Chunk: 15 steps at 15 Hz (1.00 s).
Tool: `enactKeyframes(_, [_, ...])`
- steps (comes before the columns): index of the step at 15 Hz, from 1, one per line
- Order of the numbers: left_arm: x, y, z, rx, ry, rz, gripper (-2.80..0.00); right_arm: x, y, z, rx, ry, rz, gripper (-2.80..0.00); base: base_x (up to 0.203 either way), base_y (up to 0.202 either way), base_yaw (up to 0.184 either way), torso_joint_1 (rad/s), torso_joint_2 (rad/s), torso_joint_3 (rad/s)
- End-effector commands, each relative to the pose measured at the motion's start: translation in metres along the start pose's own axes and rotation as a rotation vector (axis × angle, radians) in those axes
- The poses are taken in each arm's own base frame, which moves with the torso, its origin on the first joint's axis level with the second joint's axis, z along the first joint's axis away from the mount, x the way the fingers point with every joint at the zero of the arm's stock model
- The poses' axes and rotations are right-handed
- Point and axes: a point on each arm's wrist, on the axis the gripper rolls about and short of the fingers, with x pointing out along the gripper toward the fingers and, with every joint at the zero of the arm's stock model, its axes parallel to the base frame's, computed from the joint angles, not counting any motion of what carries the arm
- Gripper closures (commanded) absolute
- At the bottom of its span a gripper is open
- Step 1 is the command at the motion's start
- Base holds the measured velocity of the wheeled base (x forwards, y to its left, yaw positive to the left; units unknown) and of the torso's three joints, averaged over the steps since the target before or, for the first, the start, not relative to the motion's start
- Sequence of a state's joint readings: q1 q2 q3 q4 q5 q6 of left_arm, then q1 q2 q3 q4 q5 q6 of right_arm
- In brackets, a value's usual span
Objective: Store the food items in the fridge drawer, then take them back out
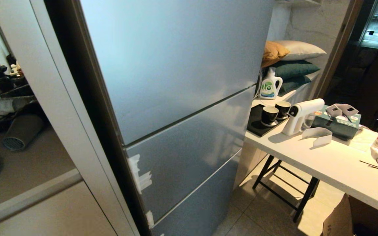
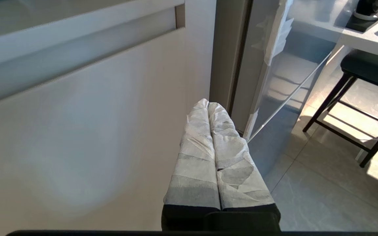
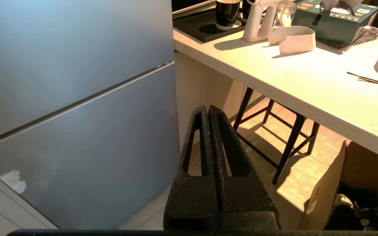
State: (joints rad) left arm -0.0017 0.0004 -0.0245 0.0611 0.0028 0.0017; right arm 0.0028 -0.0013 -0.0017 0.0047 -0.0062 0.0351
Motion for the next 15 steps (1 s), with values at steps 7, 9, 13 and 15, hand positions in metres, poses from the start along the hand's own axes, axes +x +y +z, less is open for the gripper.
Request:
enactKeyframes(7, [0.0,0.0,0.0,0.0,0.0,0.0,0.0,0.0001,0.0,0.0,0.0,0.001,0.0,0.0,0.0,0.0,0.0,-0.099,0.23,0.13])
enactKeyframes(9, [0.0,0.0,0.0,0.0,0.0,0.0,0.0,0.0001,0.0,0.0,0.0,0.001,0.0,0.0,0.0,0.0,0.0,-0.141,0.31,0.178])
enactKeyframes(13, [0.0,0.0,0.0,0.0,0.0,0.0,0.0,0.0001,0.0,0.0,0.0,0.001,0.0,0.0,0.0,0.0,0.0,-0.13,0.32,0.179])
enactKeyframes(15, [0.0,0.0,0.0,0.001,0.0,0.0,0.0,0.0001,0.0,0.0,0.0,0.001,0.0,0.0,0.0,0.0,0.0,-0.136,0.32,0.182])
